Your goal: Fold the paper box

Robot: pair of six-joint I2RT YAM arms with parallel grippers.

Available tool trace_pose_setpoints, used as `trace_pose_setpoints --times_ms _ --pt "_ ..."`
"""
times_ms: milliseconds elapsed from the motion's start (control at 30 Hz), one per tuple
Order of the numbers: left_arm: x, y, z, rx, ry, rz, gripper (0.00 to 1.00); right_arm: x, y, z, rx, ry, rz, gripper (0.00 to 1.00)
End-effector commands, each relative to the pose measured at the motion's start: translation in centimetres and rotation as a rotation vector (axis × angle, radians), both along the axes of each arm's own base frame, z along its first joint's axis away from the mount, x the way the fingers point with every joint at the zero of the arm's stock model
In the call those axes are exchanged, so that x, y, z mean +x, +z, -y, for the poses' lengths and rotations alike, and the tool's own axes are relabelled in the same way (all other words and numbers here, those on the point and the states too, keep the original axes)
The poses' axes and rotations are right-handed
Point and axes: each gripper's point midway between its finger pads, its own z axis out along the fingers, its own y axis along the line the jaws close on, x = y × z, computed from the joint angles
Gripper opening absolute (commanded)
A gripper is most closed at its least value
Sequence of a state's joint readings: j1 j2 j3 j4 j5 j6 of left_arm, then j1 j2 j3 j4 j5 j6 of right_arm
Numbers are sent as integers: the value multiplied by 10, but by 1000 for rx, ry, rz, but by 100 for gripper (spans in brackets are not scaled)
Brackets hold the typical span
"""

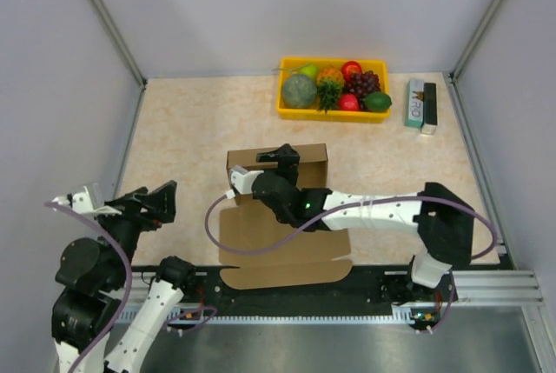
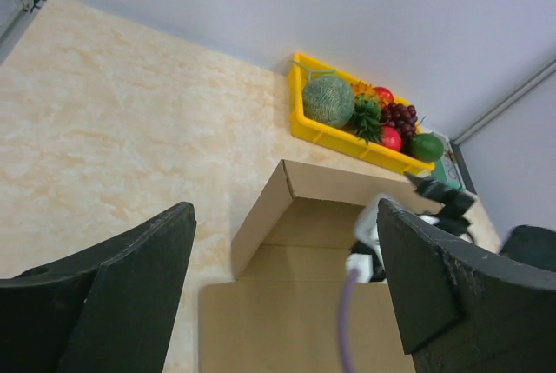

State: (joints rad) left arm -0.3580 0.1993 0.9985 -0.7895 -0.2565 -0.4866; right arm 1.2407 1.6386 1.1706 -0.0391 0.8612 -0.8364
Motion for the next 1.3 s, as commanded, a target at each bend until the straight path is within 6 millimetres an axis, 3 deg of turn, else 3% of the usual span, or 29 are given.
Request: trace_pose_setpoints --times_ms 0,100,333,533,600,767,833,867,1000,1133,1267 --pt "-17 13 -11 4 21 47 89 16 19 -10 -10 -44 140 78" --pt "-19 11 -11 4 16 43 89 21 11 -16 -25 -41 135 73" --pt "-19 9 -7 5 -2 39 89 40 16 -11 -21 -97 193 58" --pt "-12 10 -4 21 -9 56 89 50 18 -1 -13 -123 182 33" --pt "-7 13 -1 26 -15 62 89 56 20 5 -6 -138 183 22" --pt "2 14 13 30 -70 53 89 69 35 27 24 -196 193 9" --pt "8 14 18 31 -87 61 89 77 35 39 27 -224 173 8" --pt "11 12 24 38 -113 51 90 81 42 42 49 -236 167 6" --pt "22 -7 46 39 -207 -31 93 94 40 63 84 -286 98 4" --pt "24 -33 71 23 -327 -150 94 105 27 90 122 -348 31 0" --pt "21 -62 78 2 -361 -239 97 113 15 115 169 -411 -31 0"
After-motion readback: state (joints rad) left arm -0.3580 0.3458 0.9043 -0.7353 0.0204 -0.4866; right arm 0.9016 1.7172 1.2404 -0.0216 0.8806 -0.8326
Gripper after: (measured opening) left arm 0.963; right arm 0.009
